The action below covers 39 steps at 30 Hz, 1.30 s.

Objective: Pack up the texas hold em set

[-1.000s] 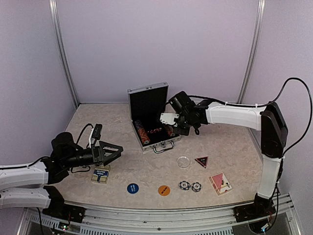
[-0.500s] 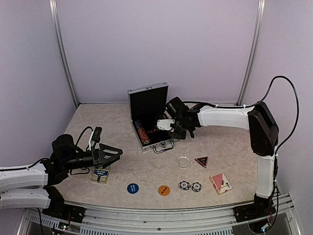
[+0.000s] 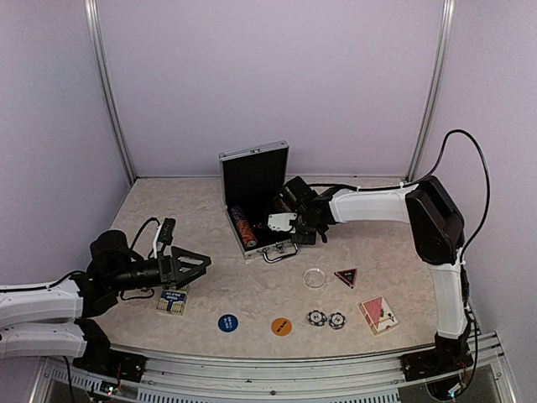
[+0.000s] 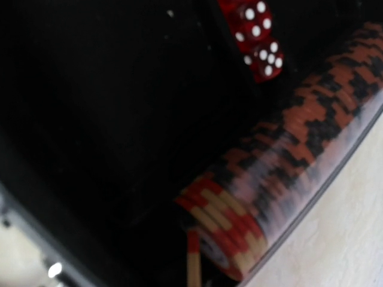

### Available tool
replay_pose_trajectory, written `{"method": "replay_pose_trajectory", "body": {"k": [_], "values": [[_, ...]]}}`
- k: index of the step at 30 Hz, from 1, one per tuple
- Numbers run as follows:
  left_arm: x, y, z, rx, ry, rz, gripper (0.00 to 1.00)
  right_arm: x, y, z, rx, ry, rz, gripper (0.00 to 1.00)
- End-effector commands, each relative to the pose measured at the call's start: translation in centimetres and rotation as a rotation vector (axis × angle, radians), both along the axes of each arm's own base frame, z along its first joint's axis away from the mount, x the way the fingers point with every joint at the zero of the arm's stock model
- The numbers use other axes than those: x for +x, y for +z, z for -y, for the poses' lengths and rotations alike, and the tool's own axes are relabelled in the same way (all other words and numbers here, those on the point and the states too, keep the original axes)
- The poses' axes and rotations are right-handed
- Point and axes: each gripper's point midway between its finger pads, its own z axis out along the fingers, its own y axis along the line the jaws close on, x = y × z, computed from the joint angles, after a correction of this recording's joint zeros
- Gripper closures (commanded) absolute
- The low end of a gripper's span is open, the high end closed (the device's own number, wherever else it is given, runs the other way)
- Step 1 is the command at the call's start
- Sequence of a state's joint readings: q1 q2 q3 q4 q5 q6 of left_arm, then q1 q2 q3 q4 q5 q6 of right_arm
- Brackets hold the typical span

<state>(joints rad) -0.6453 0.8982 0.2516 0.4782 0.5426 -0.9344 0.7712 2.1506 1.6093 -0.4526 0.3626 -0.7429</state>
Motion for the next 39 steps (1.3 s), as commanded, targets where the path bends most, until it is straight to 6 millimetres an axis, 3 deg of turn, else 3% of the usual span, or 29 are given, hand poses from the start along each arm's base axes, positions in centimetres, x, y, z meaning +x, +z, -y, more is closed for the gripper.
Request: {"method": "replay_pose_trajectory", "body": {"k": [1, 3, 5, 10, 11, 14, 24, 34, 37, 39], "values": [[0.5, 0.1, -0.2, -0.002, 0.013, 0.012, 0.01, 1.6, -1.5, 0.6, -0.044, -0.031, 0.032, 1.00], [0.5, 0.1, -0.2, 0.000, 0.013, 0.014, 0.01, 2.0, -1.6, 0.8, -0.054, -0.043, 0.044, 1.00], [0.6, 0.1, -0.2, 0.000, 0.014, 0.011, 0.01, 2.2, -1.5, 0.8, -0.050, -0.049, 0.052, 0.90], [0.7, 0.0, -0.1, 0.000, 0.013, 0.011, 0.01, 2.3, -0.6, 0.8, -0.036, -0.055, 0.065, 0.81], [0.8, 0.0, -0.1, -0.003, 0.013, 0.011, 0.01, 2.4, -0.1, 0.8, -0.034, -0.057, 0.075, 0.75], [0.9, -0.1, 0.0, -0.005, 0.011, 0.006, 0.01, 2.5, 0.5, 0.9, -0.031, -0.061, 0.086, 0.68], [1.0, -0.3, 0.1, -0.008, 0.011, 0.003, 0.01, 3.5, 3.6, 1.4, -0.023, -0.096, 0.189, 0.67], [1.1, -0.4, 0.0, -0.009, 0.018, -0.003, 0.01, 4.1, 3.8, 1.2, 0.005, -0.135, 0.218, 0.62], [1.5, -0.7, -0.1, 0.006, 0.041, -0.017, 0.01, 3.7, 4.9, 0.7, 0.083, -0.145, 0.185, 0.56], [1.8, -0.9, -0.3, 0.022, 0.062, -0.028, 0.01, 3.3, 6.4, 0.1, 0.166, -0.148, 0.164, 0.44]]}}
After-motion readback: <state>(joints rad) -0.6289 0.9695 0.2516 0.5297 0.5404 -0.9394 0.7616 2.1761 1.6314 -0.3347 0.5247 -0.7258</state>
